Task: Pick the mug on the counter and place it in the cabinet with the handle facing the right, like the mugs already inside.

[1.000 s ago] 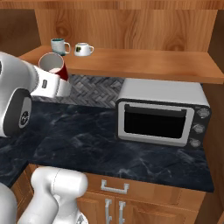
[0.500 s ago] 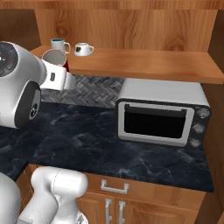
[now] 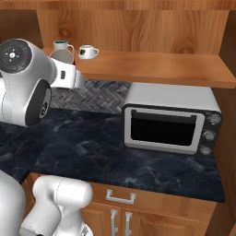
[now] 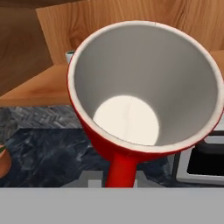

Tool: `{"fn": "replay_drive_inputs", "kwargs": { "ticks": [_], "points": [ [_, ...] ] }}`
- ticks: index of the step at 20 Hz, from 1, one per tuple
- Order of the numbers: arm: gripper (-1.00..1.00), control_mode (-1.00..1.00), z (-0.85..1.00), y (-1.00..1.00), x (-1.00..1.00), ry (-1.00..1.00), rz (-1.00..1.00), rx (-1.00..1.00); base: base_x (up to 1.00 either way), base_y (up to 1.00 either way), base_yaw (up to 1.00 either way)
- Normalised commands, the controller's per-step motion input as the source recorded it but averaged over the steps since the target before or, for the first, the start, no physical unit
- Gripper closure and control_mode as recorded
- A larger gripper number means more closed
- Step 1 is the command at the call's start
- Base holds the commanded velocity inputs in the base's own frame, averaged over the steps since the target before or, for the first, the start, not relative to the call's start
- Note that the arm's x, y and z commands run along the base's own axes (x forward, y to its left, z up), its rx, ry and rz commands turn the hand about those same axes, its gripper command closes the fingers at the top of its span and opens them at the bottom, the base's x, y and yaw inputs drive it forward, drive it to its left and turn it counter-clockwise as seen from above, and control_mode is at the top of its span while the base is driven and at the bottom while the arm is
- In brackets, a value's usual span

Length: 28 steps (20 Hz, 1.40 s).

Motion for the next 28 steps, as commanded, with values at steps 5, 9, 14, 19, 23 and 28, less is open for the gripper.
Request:
{"fn": "replay_drive_inputs", "kwargs": {
  "ticks": [5,9,14,19,23,28],
  "points": [
    [1.0,-1.0,0.0,0.0,0.11,0.0,0.0,-0.05,0.0,0.0,0.0],
    [1.0,-1.0,0.0,-0.04,0.26,0.0,0.0,-0.02,0.0,0.0,0.0],
    [1.0,-1.0,-0.05,-0.14,0.41,0.0,0.0,0.0,0.0,0.0,0.0],
    [1.0,-1.0,-0.17,-0.13,0.42,0.0,0.0,0.0,0.0,0.0,0.0],
    [1.0,-1.0,-0.17,-0.08,0.36,0.0,0.0,0.0,0.0,0.0,0.0],
    [1.0,-1.0,-0.07,-0.09,0.31,0.0,0.0,0.0,0.0,0.0,0.0]
  ]
}}
